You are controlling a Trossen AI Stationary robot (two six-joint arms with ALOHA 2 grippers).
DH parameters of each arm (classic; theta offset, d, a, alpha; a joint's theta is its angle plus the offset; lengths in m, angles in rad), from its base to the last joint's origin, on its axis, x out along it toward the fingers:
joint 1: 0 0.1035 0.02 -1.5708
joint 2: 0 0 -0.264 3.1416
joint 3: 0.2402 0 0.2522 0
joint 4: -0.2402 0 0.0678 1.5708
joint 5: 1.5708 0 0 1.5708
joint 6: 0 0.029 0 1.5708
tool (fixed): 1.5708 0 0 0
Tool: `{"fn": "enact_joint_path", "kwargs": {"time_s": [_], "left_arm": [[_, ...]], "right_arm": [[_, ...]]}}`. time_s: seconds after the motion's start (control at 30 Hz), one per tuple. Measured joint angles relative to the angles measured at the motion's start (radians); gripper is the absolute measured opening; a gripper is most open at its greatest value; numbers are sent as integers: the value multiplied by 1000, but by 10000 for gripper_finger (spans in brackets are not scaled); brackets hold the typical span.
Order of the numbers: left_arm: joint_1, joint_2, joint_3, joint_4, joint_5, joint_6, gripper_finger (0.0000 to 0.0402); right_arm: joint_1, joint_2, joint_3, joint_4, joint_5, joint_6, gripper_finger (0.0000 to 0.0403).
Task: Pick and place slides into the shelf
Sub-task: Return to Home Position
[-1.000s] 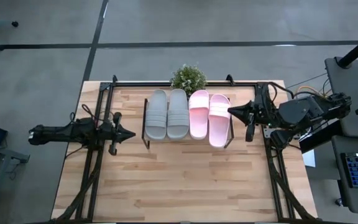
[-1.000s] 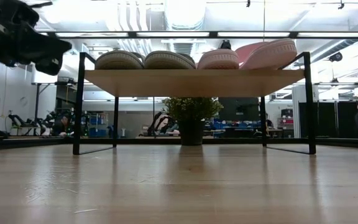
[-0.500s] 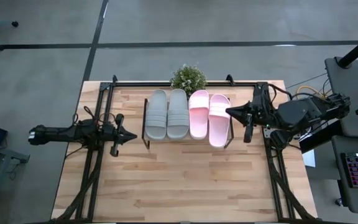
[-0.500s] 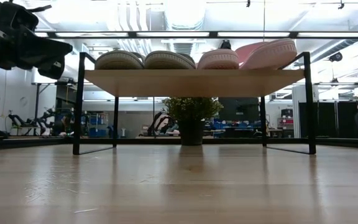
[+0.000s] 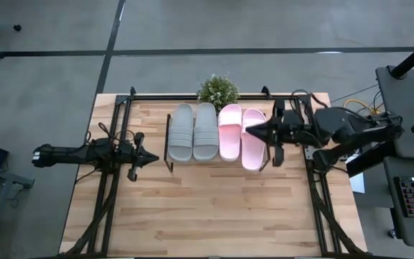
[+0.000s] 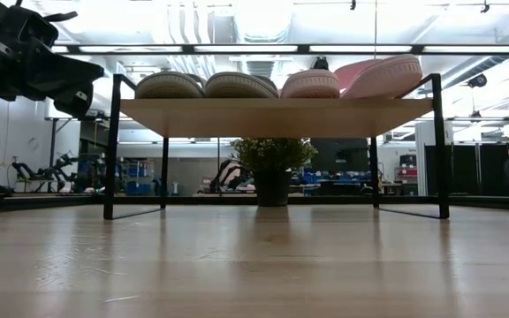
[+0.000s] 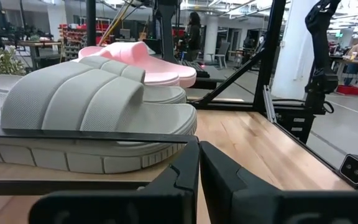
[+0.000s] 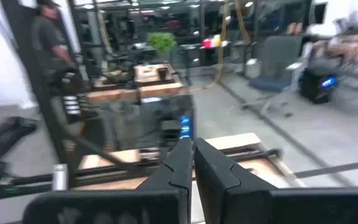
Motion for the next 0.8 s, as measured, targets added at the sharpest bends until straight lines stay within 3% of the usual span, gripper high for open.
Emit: {"fn": "enact_joint_path", "kwargs": {"time_s": [0.37, 0.6, 0.8], "left_arm": [[0, 3, -1, 0, 0, 0, 0], [0, 8, -2, 1, 0, 0, 0], [0, 8, -2, 1, 0, 0, 0]], "right_arm": [[-274, -114, 30, -7, -99, -211, 8], [-268, -282, 9, -237, -128, -200, 8], [-264, -412, -128, -223, -204, -184, 8]]}}
